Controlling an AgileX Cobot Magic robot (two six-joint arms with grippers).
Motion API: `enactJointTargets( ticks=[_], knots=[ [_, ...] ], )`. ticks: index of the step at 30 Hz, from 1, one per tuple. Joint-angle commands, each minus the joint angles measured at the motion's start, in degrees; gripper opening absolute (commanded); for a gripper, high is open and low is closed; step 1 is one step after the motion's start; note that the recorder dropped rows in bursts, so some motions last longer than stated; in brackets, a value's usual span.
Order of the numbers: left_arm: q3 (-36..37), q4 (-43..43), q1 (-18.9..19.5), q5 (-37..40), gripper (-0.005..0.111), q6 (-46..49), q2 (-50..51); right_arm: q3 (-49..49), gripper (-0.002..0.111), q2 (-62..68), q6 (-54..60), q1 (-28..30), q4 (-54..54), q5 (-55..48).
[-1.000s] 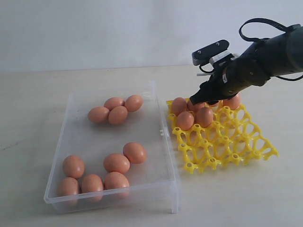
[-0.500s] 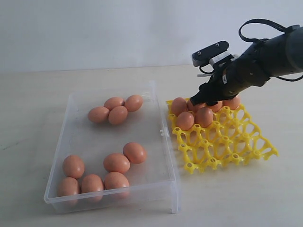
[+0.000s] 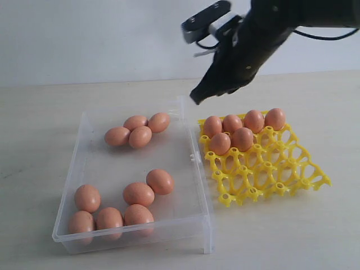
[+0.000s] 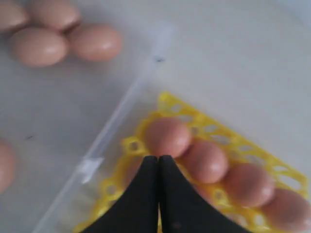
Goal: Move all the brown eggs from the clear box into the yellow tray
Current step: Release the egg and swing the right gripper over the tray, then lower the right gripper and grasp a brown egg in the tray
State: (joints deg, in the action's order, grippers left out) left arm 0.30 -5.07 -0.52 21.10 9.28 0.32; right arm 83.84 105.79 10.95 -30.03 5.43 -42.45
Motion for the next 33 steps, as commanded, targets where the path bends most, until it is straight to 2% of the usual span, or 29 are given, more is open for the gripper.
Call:
enactJointTargets(
  ticks=[1, 2, 5, 8, 11, 14, 17, 24, 33],
  knots=[
    [-0.3, -0.21, -0.08, -0.44, 0.0, -0.19, -0.32, 7.64, 0.002, 4.63, 15.94, -5.04, -13.42, -11.11],
    [-0.3, -0.21, -0.08, -0.44, 0.0, -0.19, -0.32, 8.96, 0.003, 5.79, 14.62, -5.9, -14.83, -10.71],
    [-0.3, -0.21, -0.08, -0.44, 0.0, -0.19, -0.32, 12.47, 0.01, 9.49, -0.32, -7.29, -15.84, -8.84],
    [-0.3, -0.21, -0.08, -0.44, 0.0, -0.19, -0.32, 15.1, 0.02, 12.27, 4.24, -8.99, -15.18, -15.76],
    [-0.3, -0.21, -0.08, -0.44, 0.0, -0.19, -0.32, 16.07, 0.031, 14.2, 2.56, -9.92, -14.02, -22.89],
    [-0.3, -0.21, -0.08, -0.44, 0.0, -0.19, -0.32, 16.07, 0.045, 15.96, 1.84, -9.92, -13.55, -23.41],
    [-0.3, -0.21, -0.08, -0.44, 0.0, -0.19, -0.32, 16.2, 0.053, 17.39, 1.84, -9.92, -12.92, -23.61],
    [-0.3, -0.21, -0.08, -0.44, 0.0, -0.19, -0.32, 21.05, 0.055, 22.14, 1.84, -10.01, -11.73, -23.25],
    [-0.3, -0.21, -0.08, -0.44, 0.0, -0.19, -0.32, 27.57, 0.056, 27.8, 2.98, -10.97, -10.39, -27.51]
  ],
)
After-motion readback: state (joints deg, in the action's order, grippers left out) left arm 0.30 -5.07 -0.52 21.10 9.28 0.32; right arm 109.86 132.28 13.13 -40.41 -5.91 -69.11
